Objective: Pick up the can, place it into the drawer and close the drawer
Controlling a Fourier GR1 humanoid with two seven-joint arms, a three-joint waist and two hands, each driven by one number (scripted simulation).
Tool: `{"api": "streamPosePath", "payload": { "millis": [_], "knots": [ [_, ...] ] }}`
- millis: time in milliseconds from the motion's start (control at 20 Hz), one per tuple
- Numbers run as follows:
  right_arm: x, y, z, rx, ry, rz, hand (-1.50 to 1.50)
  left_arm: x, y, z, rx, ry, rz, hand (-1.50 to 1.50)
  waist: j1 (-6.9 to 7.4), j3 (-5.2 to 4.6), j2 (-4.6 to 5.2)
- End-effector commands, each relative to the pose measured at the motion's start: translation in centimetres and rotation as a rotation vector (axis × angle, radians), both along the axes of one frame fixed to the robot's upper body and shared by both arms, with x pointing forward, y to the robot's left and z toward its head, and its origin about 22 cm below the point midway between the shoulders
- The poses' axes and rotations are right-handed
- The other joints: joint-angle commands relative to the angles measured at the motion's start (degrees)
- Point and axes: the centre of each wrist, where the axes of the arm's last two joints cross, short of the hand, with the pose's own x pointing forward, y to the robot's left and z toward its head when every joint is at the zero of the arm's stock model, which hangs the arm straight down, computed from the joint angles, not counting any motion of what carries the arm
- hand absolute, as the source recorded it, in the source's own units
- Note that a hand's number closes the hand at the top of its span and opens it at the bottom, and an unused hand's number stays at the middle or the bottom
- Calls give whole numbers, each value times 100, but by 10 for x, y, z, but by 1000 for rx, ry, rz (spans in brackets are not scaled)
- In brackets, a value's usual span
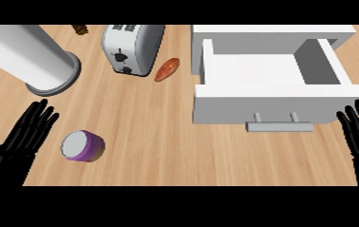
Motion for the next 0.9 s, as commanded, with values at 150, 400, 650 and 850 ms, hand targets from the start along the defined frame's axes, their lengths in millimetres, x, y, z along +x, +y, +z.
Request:
{"api": "streamPosePath", "payload": {
  "millis": [150,400,650,850],
  "knots": [
    [4,21,-7,0,8,6,-150,11,-11,-37,14,14,32,-150,1,-1,0],
    [1,-10,7,3,0,7,-150,0,19,-48,30,27,59,-150,4,-1,-2],
    [5,-7,2,5,-8,25,-150,10,28,-69,20,37,71,-150,1,-1,1],
    [-4,7,10,-17,-18,12,-150,-7,52,-76,31,45,74,-150,6,-2,-2]
  ]
}}
